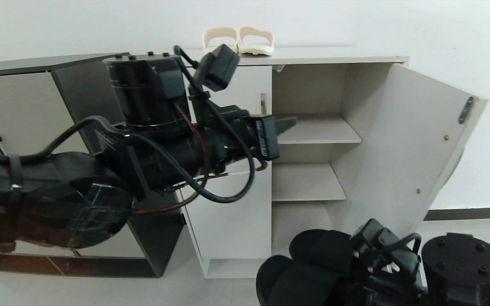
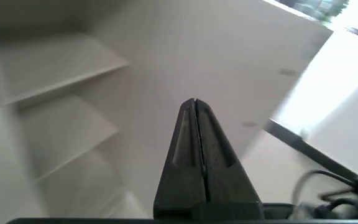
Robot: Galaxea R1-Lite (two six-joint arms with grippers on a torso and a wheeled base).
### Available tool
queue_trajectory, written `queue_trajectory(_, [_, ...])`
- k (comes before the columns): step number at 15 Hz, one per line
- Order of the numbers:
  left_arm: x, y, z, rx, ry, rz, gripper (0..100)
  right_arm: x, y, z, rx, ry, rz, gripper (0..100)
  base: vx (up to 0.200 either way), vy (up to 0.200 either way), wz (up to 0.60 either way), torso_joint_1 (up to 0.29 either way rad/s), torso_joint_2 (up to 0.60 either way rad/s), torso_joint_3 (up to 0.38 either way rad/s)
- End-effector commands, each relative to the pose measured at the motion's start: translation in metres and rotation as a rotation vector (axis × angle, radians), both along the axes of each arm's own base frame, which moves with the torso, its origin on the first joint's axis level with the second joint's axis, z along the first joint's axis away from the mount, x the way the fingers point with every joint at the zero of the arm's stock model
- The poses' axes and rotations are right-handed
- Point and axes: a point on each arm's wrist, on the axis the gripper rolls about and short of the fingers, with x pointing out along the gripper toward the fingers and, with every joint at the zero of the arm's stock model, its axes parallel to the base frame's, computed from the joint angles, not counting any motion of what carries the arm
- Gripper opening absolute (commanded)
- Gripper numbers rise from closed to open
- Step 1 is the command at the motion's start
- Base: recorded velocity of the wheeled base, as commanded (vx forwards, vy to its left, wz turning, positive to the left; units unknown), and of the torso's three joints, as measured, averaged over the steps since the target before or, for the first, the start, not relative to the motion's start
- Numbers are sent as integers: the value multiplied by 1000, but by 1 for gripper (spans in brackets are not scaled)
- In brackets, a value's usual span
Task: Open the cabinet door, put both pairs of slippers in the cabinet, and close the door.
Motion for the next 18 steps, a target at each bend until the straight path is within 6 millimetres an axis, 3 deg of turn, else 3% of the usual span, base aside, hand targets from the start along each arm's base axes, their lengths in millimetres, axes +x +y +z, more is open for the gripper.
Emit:
queue_trajectory(1, [-20,61,18,-17,-33,226,0,29,28,-6,1,-10,-201,0,0,0,0,0,0,0])
queue_trajectory(2, [-42,82,17,13,-31,352,0,43,29,-6,-9,-38,-309,0,0,0,0,0,0,0])
queue_trajectory(3, [-89,117,10,56,-13,589,0,58,29,-1,-2,-71,-409,0,0,0,0,0,0,0])
queue_trajectory(4, [-102,127,6,65,-7,649,0,61,28,1,-2,-77,-423,0,0,0,0,0,0,0])
queue_trajectory(5, [-151,169,-22,137,33,906,0,69,25,5,5,-90,-460,0,0,0,0,0,0,0])
queue_trajectory(6, [-180,193,-38,169,34,1032,0,70,23,4,2,-91,-467,0,0,0,0,0,0,0])
queue_trajectory(8, [-240,217,-95,174,34,1253,0,70,23,4,-1,-91,-471,0,0,0,0,0,0,0])
queue_trajectory(11, [-267,218,-161,249,30,1300,0,68,22,2,-13,-92,-466,0,0,0,0,0,0,0])
queue_trajectory(13, [-272,218,-189,258,6,1280,0,68,22,2,-11,-92,-465,0,0,0,0,0,0,0])
queue_trajectory(15, [-272,215,-191,254,-12,1163,0,68,22,2,-17,-94,-463,0,0,0,0,0,0,0])
queue_trajectory(17, [-276,207,-199,285,-52,851,0,67,22,0,-19,-90,-456,0,0,0,0,0,0,0])
queue_trajectory(18, [-275,208,-197,283,-68,875,0,67,22,0,-21,-91,-455,0,0,0,0,0,0,0])
